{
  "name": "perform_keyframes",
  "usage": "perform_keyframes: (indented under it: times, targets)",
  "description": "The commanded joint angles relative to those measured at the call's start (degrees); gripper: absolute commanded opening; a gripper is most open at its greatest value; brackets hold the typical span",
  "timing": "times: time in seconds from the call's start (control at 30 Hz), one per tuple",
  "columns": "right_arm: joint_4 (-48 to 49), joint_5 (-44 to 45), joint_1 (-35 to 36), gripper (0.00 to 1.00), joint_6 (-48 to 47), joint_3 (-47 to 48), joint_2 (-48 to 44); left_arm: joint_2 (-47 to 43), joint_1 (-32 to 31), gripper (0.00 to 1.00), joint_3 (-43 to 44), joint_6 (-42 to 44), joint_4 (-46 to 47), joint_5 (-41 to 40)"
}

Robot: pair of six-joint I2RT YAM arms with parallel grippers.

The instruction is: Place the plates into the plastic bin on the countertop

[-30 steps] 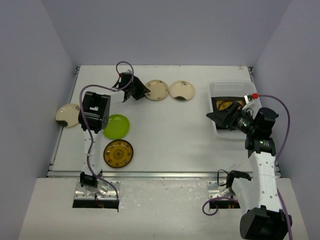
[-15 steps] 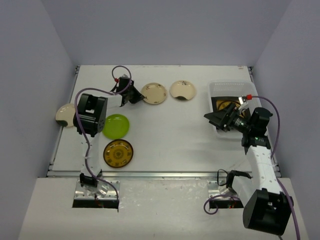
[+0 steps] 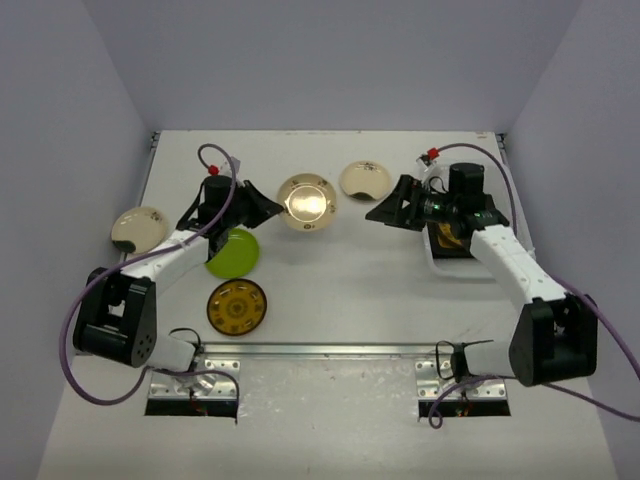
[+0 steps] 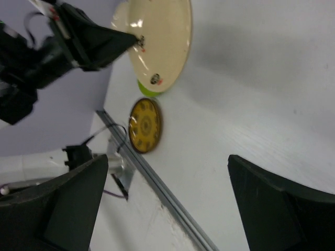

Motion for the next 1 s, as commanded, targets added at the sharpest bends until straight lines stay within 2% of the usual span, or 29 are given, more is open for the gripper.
perform_keyframes:
  times: [0.0, 0.07, 0.17, 0.23, 0.3, 0.33, 0.43, 0.47, 0.5, 0.6, 0.77, 0.87, 0.97]
  targets:
    - [-0.54, 9.31, 5.36, 0.96, -5.66, 5.13, 6.46, -4.82, -5.29, 0.0, -1.71, 0.66, 2.53, 7.12]
    - [0.9, 9.59, 6.09, 0.86, -5.33, 5.02, 7.94, -5.62, -7.49, 0.0, -2.39, 0.07, 3.2, 8.59]
    - [3.56, 7.66, 6.99, 0.66, -4.04, 3.83, 8.84, -6.66, -8.76, 0.0, -3.61, -0.99, 4.67, 9.54]
    - [4.49, 6.41, 7.34, 0.44, -3.2, 2.97, 9.03, -7.09, -8.85, 0.0, -4.15, -1.25, 5.12, 9.55]
    - [5.87, 5.36, 7.4, 0.09, -2.39, 1.82, 8.74, -7.09, -8.91, 0.0, -4.27, -1.08, 5.0, 9.2]
    - [6.24, 5.38, 7.42, 0.0, -2.17, 1.3, 8.42, -7.09, -8.88, 0.07, -4.22, -0.91, 4.6, 8.57]
    - [5.69, 7.91, 6.73, 0.0, -2.12, -0.07, 6.62, -7.57, -8.88, 0.55, -3.52, 0.02, 1.27, 4.8]
    - [5.13, 8.91, 5.45, 0.0, -1.87, -0.47, 5.71, -8.55, -8.88, 0.8, -3.21, 0.74, -0.84, 2.25]
    - [4.77, 9.5, 2.73, 0.0, -1.05, -0.98, 4.4, -10.15, -8.84, 1.0, -2.82, 2.0, -3.83, -1.09]
    - [4.79, 9.44, -3.8, 0.0, 2.07, -3.24, 1.92, -13.58, -8.84, 1.0, -1.7, 4.94, -10.18, -5.98]
    - [4.94, 12.6, -27.19, 0.0, 8.52, -8.66, -4.83, -19.2, -8.84, 1.0, -2.35, 9.58, -16.0, -12.23]
    - [4.88, 17.22, -34.31, 0.0, 11.72, -11.71, -6.0, -18.77, -8.84, 1.0, -3.62, 10.16, -16.0, -11.91]
    - [5.5, 22.6, -38.58, 0.0, 14.47, -12.96, -5.1, -16.59, -8.84, 1.0, -4.83, 10.35, -15.21, -9.84]
